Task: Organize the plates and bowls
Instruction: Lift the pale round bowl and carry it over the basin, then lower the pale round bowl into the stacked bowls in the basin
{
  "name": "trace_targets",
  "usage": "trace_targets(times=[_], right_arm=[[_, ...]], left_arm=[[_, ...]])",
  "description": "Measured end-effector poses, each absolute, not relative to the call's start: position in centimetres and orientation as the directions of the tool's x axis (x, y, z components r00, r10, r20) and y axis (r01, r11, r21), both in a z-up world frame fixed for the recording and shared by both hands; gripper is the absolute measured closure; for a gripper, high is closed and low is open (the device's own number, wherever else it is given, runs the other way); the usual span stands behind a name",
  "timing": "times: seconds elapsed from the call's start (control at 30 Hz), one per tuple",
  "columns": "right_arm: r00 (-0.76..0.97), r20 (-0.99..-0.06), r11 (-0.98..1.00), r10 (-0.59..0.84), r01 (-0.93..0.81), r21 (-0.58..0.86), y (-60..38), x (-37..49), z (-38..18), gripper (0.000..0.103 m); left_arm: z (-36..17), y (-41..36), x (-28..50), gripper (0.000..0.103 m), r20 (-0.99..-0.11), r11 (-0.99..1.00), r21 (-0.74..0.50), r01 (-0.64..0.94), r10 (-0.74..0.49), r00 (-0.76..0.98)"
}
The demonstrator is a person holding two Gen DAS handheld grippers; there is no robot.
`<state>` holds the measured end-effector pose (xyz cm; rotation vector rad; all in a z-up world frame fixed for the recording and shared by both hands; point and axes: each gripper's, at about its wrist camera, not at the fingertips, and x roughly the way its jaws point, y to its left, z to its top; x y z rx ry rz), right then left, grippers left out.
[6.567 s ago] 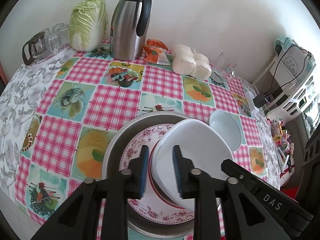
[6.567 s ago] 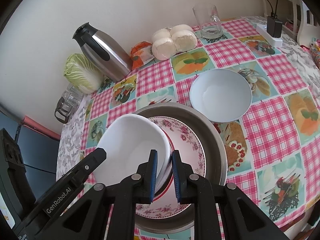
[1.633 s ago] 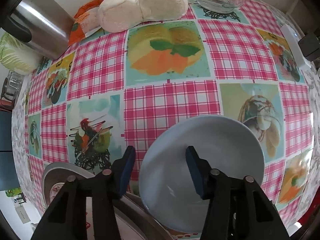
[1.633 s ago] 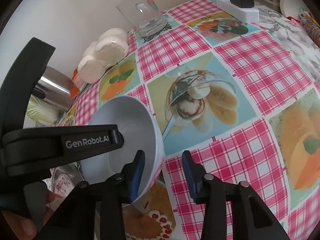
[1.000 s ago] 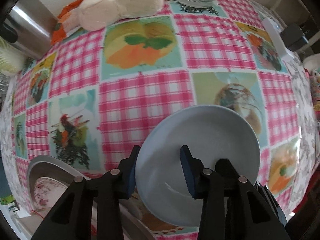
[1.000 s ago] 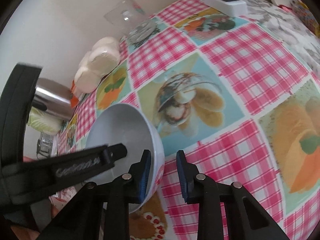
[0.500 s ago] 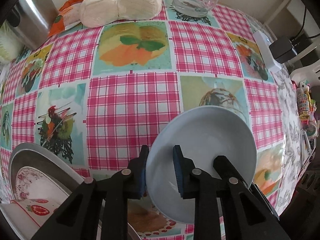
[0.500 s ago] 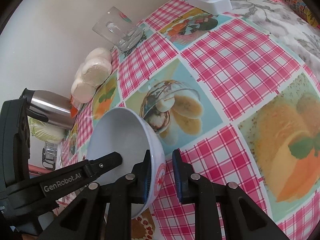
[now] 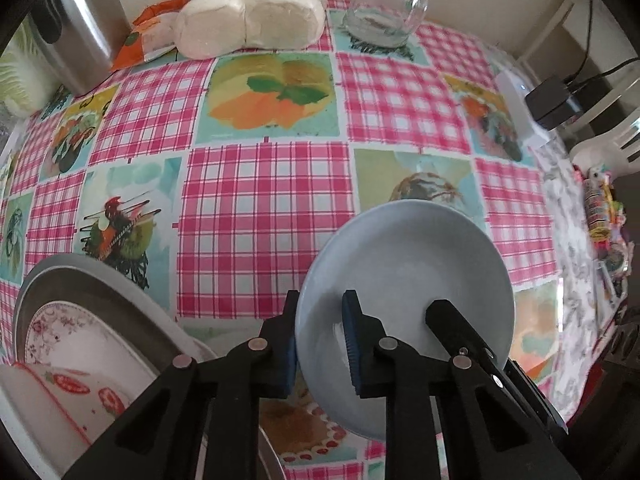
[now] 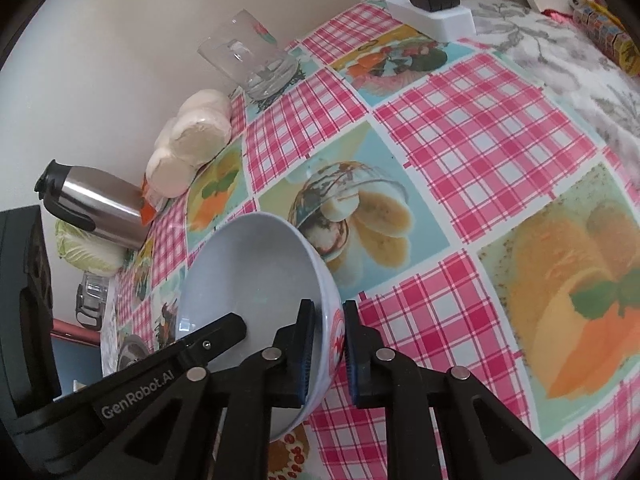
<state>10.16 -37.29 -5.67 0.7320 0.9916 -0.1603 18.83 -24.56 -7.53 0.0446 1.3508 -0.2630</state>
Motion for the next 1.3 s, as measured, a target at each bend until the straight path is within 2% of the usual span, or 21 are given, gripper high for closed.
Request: trace_targets(times=[0.3,0.57,0.87,1.3], right_arm=[[0.607,-0.78,0.796,0.156,0.39,0.463,-35.9,9.0,-0.5,0.088],[0.645,-0.739,0.829,0.197,0.292,0.476,-31.8,8.8,3.6,0.087],[0.669,-0.707,0.87,0.229,0.185,0.456,-25.9,8.3,7.4,0.086],[0.654,-0.704,0.905,0.277,0.069,0.42,-18.5,7.9,9.4,0.086]], left_arm=[[-1.4,-21.3,16.6,0.082,-0.92,0.957,-0.185,0.225,-0.249,0.303],[2.6,-16.3,15.3,0.082,-0.872,0.95,-0.256,0.181,-0.308,0.381],[4.9,-9.6,13.6,0.082,-0.811,0.926,-0.362,0.109,-0.37,0.454],[6.3,-2.0,10.5,0.082,-0.733,0.893,-0.448,0.049,-0.397,0.553]])
